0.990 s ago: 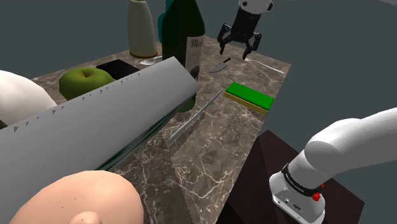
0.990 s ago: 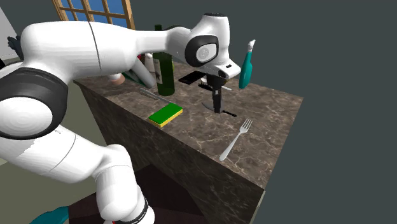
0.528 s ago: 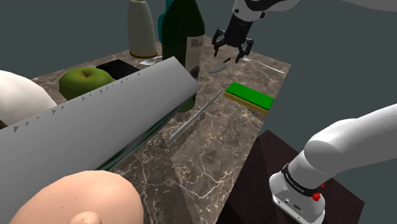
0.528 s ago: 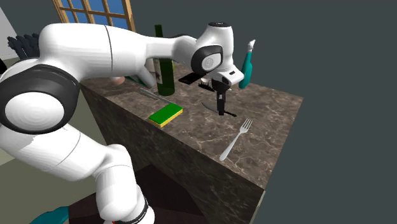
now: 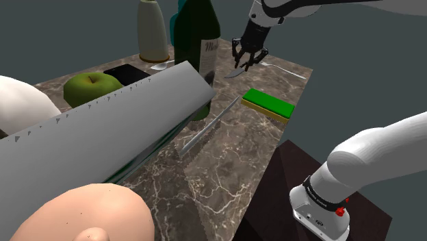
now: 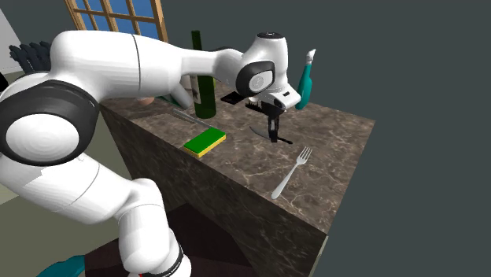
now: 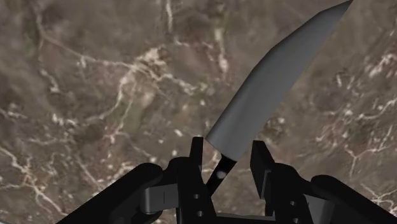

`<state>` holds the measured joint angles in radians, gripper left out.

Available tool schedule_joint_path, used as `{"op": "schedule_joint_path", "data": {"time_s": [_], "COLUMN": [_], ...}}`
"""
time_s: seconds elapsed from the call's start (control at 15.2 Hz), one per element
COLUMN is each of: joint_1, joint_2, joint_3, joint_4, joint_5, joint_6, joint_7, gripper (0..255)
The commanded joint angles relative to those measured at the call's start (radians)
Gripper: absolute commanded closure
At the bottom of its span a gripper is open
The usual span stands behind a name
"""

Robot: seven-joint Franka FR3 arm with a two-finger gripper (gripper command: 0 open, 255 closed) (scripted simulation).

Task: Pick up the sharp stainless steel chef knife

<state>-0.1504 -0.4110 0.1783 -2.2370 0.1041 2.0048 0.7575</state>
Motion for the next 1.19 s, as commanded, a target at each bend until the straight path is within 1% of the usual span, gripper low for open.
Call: {"op": "schedule_joint_path", "data": {"time_s": [0.0,0.26,1.12], "joint_1": [0.000,0.001,-0.004], "joint_2": [0.003,0.001,0.008], "joint_3": [0.001,0.001,-0.007], "joint_4": [-0.003,-0.005,0.176], "joint_5": [0.000,0.001,-0.008], "joint_6": [0.000,0.000,-0.174], "joint_7": [0.000,0.000,0.008], "gripper": [255,255,255]}}
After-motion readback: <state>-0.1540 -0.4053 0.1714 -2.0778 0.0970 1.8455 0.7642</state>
